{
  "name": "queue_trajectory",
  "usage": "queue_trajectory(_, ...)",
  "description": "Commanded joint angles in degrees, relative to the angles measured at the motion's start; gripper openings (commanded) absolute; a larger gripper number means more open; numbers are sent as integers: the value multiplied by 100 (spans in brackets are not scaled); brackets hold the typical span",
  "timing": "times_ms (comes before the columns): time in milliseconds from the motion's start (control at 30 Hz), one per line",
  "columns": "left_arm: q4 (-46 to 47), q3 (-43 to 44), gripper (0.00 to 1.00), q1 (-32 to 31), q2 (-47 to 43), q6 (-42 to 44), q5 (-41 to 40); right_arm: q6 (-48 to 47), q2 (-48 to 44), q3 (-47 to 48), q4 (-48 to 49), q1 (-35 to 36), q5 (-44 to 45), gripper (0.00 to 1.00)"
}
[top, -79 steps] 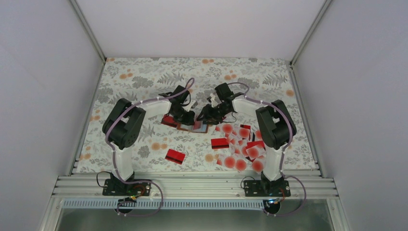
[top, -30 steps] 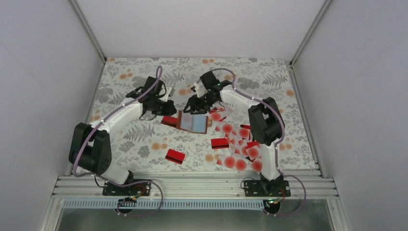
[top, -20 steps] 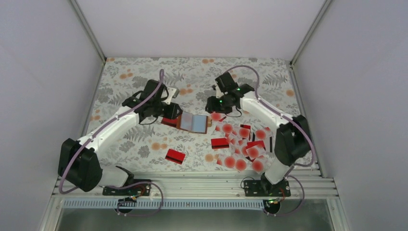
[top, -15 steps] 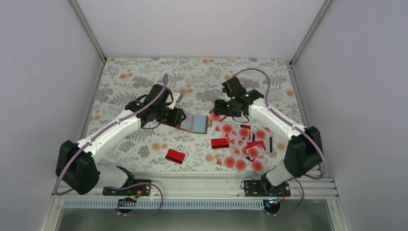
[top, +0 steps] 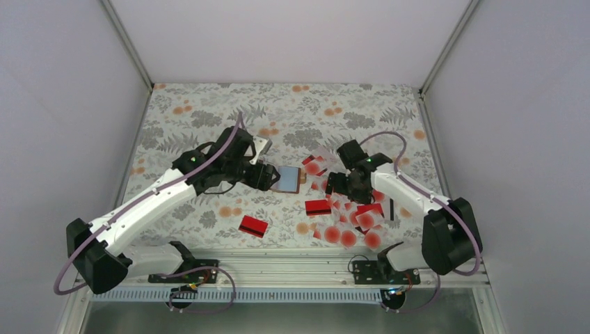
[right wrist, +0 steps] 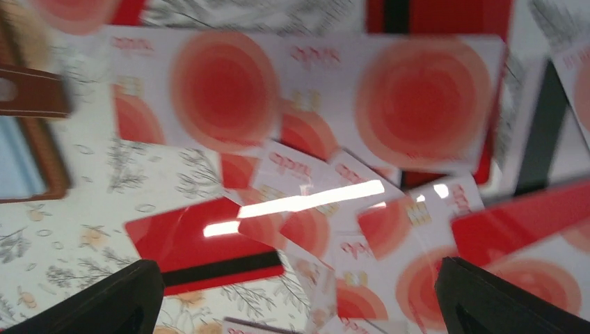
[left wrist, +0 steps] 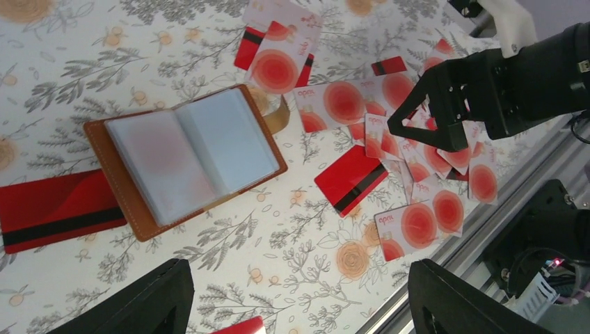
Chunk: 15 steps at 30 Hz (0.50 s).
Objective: Put the credit cards into the card holder
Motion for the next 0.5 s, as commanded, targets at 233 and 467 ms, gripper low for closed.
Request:
queue_trajectory(233,343,-83,78,-65,120,897,349,2251,-1045,-851,-817,-907,-152,99)
queue_trajectory(467,465,-437,78,-71,-150,953,636,2671,-1393,-1437,-732,-1458,-527,99)
